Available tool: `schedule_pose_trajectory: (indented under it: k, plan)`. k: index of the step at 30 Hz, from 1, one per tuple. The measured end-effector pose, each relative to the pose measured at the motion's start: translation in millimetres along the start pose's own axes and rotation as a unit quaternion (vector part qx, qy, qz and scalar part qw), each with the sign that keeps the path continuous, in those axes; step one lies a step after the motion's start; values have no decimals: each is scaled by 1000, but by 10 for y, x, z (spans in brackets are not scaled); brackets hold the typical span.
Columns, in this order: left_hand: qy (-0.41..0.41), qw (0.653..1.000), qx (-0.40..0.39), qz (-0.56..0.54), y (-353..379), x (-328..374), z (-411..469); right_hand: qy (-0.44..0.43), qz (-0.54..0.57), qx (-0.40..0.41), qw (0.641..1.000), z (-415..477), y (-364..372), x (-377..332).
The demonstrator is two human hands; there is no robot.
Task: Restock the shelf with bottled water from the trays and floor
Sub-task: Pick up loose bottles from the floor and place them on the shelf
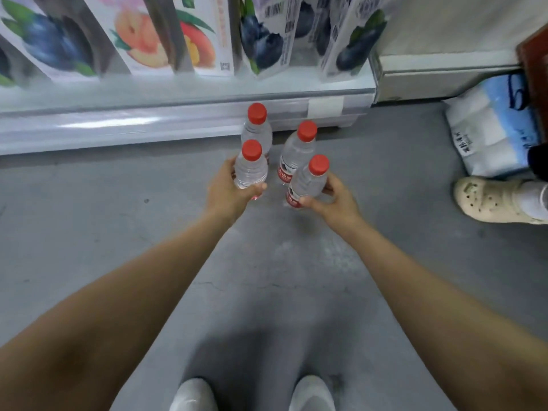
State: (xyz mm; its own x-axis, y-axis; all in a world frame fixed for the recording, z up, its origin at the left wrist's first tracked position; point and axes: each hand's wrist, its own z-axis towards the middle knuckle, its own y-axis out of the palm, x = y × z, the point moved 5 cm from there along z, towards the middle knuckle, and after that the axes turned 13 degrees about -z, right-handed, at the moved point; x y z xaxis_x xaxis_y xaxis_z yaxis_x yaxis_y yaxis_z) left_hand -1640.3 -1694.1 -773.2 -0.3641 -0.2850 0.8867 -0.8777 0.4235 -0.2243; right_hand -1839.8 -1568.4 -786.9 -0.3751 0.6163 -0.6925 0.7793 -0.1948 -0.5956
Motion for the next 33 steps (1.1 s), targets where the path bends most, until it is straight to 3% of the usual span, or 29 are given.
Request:
schedule_pose_trajectory:
  k: [7,14,21,27,33]
  plan:
    - [13,998,-36,-52,-66,-191,95,-3,47,-5,999,38,54,90]
    - [-124,972,-60,-188,-251,-666,-313,60,128,-96,985,-411,443,316]
    - [-256,939,-80,-217,-268,-1053,-671,141,153,-154,966,-822,849,436]
    - [-357,897,-40,-259,-352,-752,-1308,206,198,-145,947,-1304,664,17]
    - [-384,874,-43,-293,-628,19,-2064,251,224,-160,928,-1950,217,-633]
